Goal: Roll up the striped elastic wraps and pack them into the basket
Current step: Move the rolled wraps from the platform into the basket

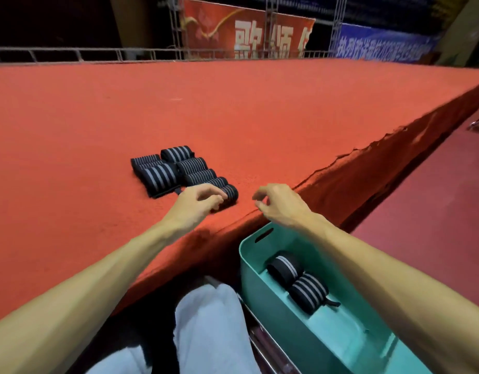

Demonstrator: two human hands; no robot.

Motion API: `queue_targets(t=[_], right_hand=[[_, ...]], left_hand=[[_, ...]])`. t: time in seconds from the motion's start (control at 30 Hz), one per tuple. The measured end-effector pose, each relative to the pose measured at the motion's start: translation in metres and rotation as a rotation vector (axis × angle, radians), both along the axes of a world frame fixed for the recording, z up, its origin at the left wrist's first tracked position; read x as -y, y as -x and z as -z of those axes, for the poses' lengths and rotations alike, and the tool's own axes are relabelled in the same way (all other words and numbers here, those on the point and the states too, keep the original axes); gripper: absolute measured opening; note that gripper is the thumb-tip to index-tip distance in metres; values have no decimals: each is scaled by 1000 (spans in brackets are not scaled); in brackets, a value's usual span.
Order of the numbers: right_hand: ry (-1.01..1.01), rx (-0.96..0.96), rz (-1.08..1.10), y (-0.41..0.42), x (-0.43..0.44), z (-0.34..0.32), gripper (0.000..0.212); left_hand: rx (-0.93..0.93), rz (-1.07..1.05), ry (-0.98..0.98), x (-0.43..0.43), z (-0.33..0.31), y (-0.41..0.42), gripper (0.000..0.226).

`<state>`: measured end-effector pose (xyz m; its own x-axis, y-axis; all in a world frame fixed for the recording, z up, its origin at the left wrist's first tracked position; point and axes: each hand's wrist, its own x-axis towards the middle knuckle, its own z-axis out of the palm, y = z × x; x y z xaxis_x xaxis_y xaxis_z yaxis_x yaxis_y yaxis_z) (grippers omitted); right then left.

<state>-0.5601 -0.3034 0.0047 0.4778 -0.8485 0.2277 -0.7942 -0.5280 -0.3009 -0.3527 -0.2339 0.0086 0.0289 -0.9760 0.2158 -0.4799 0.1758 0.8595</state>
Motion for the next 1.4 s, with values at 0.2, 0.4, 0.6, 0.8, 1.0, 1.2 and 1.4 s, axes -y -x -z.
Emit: queue_targets(t=[0.2,0.4,0.6,0.8,1.0,1.2,1.4], right_hand=[[59,-9,-245,-90,14,-26,20],[36,-3,-339,-145,54,-23,18],[6,34,-373,-172,100,-4,19],[-13,72,-382,-173,120,15,20],[-12,86,-361,-168,117,13,22],[-22,99,-321,-172,108,-2,23],[-18,138,-294,-187,106,-15,25]], left_hand=[[31,-175,-39,-12,6,-81,14],[99,-327,-57,8,29,-141,18],[286,-399,29,70,35,-171,36],[518,-448,-179,121,41,-174,58],[644,-355,-225,124,32,-179,68],[507,-280,-60,106,26,-158,66],[171,-415,-6,64,27,-190,65]])
